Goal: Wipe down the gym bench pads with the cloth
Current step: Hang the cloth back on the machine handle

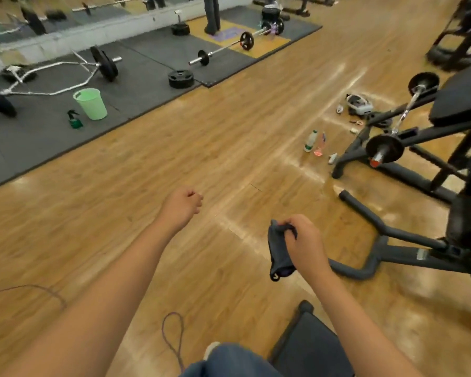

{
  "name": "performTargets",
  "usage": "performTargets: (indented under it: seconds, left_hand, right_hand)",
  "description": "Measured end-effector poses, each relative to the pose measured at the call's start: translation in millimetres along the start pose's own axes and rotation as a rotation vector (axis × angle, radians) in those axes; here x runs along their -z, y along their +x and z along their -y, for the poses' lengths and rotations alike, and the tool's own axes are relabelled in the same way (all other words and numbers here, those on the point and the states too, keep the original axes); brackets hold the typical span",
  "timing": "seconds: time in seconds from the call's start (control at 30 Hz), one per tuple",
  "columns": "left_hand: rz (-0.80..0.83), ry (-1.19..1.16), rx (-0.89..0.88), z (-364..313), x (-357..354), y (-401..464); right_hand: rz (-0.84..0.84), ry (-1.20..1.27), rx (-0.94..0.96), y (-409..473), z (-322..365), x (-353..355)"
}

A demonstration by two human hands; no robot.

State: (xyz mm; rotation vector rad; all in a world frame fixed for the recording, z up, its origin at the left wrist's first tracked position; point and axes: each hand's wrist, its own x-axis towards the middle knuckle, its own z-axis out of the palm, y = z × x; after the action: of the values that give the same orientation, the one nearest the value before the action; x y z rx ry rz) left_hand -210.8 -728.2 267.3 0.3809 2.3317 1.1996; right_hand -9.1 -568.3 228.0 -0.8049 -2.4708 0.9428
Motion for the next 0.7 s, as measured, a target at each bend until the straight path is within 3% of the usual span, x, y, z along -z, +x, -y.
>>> performTargets:
  seconds: [0.37,0.7]
  left_hand:
    - [0.24,0.016,-0.12,-84.5,-76.5,120.1]
    - [0.506,0.173,-0.353,-235.0,-245.0,216.4]
  right_hand:
    - [-0.178,-0.072,-0.248,94.9,-32.7,35.9]
    - [-0.417,-0.096,-0.414,179.7,-137.8,124.0]
